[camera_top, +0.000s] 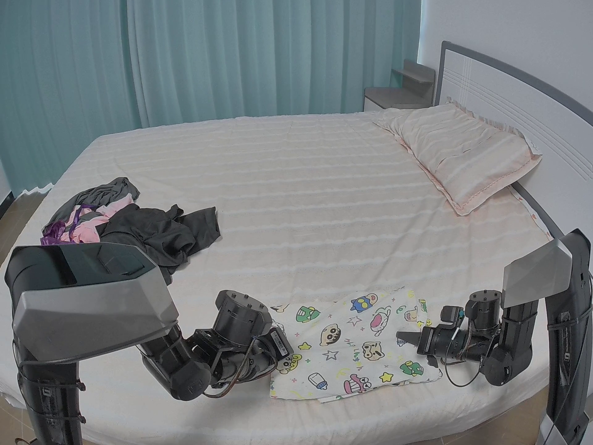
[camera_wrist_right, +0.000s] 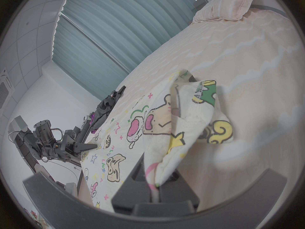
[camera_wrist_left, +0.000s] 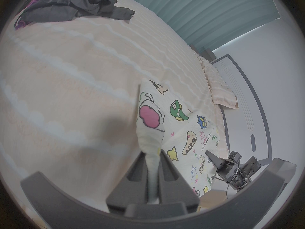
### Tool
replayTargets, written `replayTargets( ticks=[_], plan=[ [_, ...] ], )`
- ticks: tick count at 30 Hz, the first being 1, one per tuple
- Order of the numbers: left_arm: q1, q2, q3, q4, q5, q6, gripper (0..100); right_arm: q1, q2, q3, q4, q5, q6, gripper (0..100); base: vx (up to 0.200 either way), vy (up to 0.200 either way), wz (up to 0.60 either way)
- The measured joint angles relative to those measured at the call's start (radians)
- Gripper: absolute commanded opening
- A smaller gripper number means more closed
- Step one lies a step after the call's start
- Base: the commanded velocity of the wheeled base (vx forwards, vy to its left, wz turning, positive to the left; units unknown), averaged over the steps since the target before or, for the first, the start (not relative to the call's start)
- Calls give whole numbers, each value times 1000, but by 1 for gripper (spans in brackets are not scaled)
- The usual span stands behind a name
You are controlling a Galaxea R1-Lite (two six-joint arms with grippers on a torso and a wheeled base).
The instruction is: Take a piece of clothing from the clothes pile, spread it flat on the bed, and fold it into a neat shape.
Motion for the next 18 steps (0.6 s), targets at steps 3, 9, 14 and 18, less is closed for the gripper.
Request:
replayTargets(
  ticks=[3, 9, 14, 18],
  plan=[
    [-1, 0, 0, 1, 2, 3, 0, 0, 0, 0, 0, 0, 0, 0, 0, 0, 0],
    [1, 2, -3, 1, 1, 2, 0, 0, 0, -1, 0, -1, 0, 0, 0, 0, 0],
    [7, 2, -3, 1, 2, 1, 0, 1, 0, -4, -1, 0, 0, 0, 0, 200, 0],
    [9, 0, 0, 1, 4, 1, 0, 1, 0, -8, 0, 0, 0, 0, 0, 200, 0]
  ],
)
